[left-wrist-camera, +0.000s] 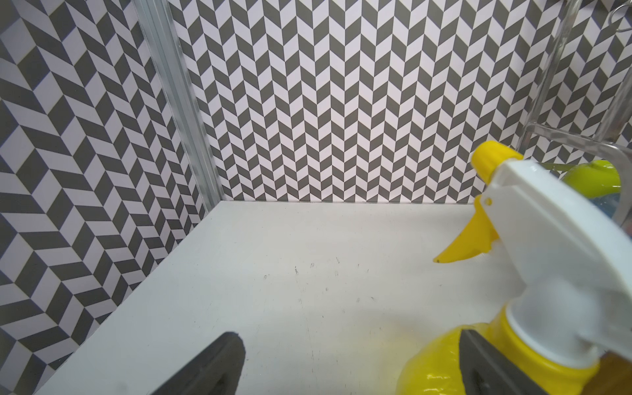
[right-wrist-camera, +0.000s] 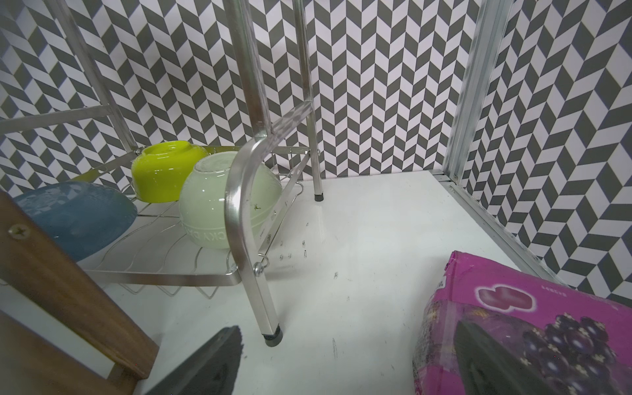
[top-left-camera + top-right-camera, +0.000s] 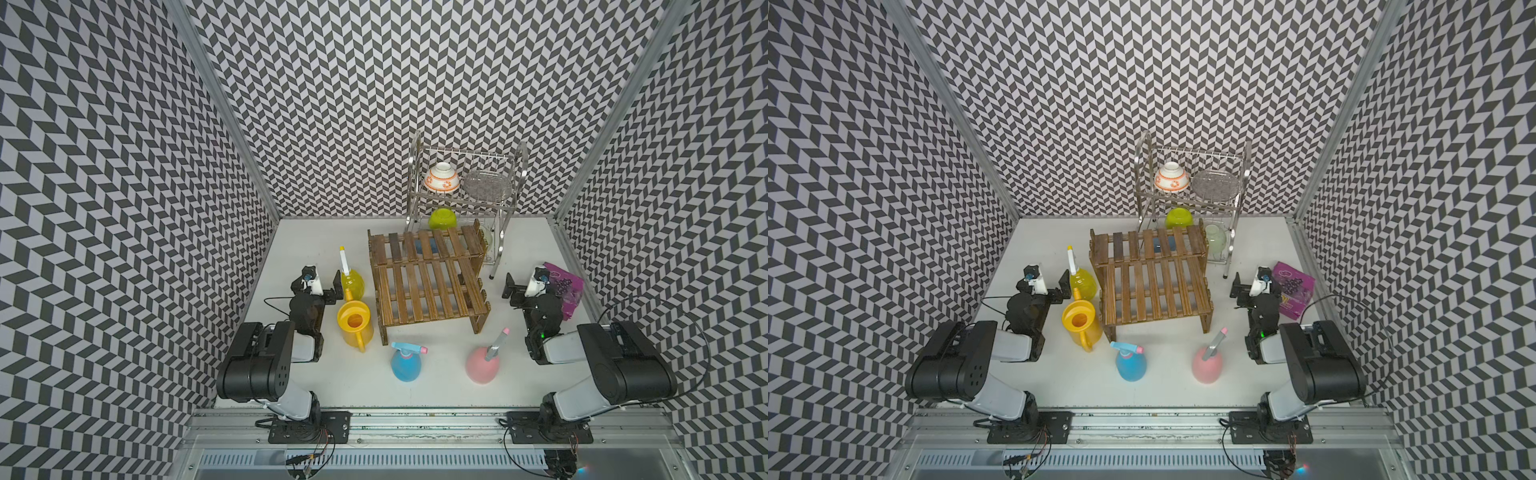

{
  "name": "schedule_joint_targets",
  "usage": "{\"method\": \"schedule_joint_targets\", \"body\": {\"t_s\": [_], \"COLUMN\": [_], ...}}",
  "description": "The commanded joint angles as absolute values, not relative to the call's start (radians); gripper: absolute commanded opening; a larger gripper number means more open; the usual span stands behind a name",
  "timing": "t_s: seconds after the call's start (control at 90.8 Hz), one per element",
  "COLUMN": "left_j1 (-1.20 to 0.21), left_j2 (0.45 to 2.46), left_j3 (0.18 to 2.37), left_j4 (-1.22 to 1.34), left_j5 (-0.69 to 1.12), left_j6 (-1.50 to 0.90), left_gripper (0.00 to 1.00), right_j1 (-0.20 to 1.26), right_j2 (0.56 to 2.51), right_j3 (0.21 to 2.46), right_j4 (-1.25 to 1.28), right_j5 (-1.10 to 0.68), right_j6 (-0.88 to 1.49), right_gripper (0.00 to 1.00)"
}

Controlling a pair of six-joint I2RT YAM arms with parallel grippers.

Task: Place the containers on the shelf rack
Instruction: Move the shelf to the center of the board.

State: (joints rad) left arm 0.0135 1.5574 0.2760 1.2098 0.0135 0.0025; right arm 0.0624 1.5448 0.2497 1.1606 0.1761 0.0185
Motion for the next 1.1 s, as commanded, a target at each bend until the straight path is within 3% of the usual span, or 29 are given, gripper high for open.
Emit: {"method": "schedule_joint_targets", "body": {"t_s": [0.0,0.573,0.771,1.091], "left_j1": [0.014,0.015,0.015,0.015], "left_j2": [1.551,1.533,1.348,1.202], "left_j3": [0.270,0.268,0.393,0.551], "left_j4": [1.218,1.210,0.774,0.367], "left_j5": [0.015,0.017,-0.064,-0.105], "left_j6": [-0.002,-0.003,-0.008,-0.075], "left_gripper": [1.00,1.00,1.00,1.00], "right_j1": [0.058,0.058,0.059,0.058], "right_j2": [1.527,1.526,1.527,1.506], "right_j3": [0.261,0.262,0.262,0.252], "right_j4": [1.224,1.223,1.224,1.236], "right_j5": [0.187,0.189,0.189,0.181], "right_j6": [0.020,0.020,0.021,0.024], "right_gripper": [1.00,1.00,1.00,1.00]}}
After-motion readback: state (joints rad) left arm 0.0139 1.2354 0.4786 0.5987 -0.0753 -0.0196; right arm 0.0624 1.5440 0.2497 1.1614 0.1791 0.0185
